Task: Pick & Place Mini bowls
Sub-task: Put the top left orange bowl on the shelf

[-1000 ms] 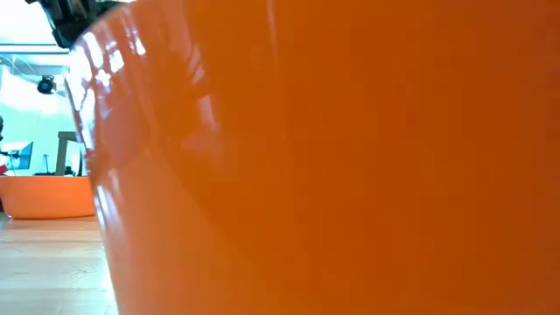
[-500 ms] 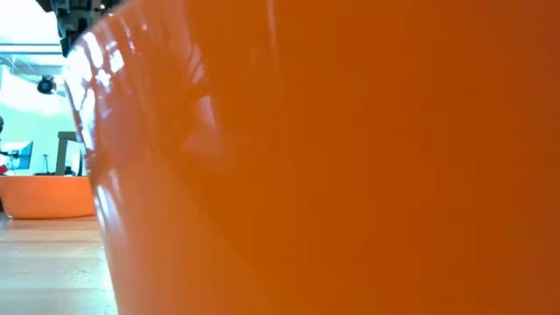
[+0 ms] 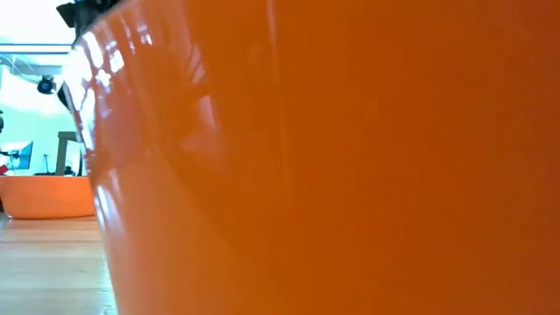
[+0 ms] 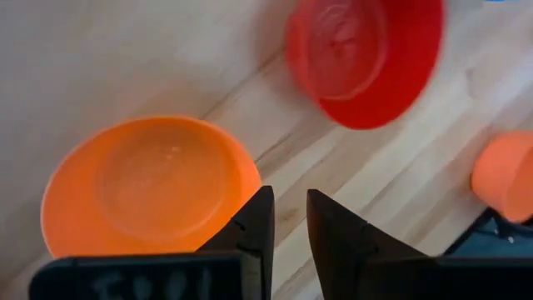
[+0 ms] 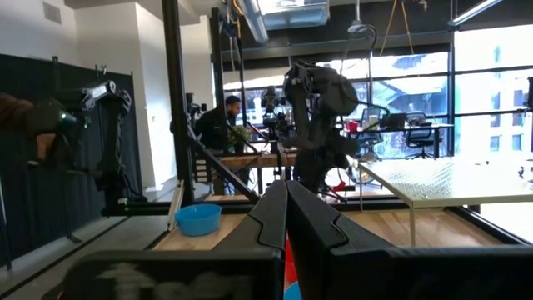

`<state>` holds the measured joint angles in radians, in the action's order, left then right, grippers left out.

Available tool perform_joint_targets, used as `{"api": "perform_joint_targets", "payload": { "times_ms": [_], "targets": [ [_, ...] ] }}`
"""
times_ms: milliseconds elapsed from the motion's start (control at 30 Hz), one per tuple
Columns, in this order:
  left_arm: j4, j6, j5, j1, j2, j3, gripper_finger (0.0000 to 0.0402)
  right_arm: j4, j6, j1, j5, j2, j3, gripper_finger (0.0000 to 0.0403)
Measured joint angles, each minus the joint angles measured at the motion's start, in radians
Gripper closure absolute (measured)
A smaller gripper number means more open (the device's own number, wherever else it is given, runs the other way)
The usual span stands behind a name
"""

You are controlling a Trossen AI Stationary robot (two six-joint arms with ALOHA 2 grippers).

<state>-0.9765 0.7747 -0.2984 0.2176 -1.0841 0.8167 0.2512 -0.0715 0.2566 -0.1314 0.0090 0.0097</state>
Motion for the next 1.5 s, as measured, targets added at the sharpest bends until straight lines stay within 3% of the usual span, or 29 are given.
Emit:
{"api": "perform_joint_targets", "payload": {
  "times_ms": [667,1500],
  "targets": [
    [0.192,0.080,0.010,-0.003,-0.126,-0.120,0.0335,0.000,0.001,0.000,0.000,0.000,0.000,0.0394],
    [0.203,0.059,0.007,-0.004,-0.269,-0.120,0.0340,0.001,0.002,0.000,-0.001,0.000,0.000,0.0394]
  ]
}}
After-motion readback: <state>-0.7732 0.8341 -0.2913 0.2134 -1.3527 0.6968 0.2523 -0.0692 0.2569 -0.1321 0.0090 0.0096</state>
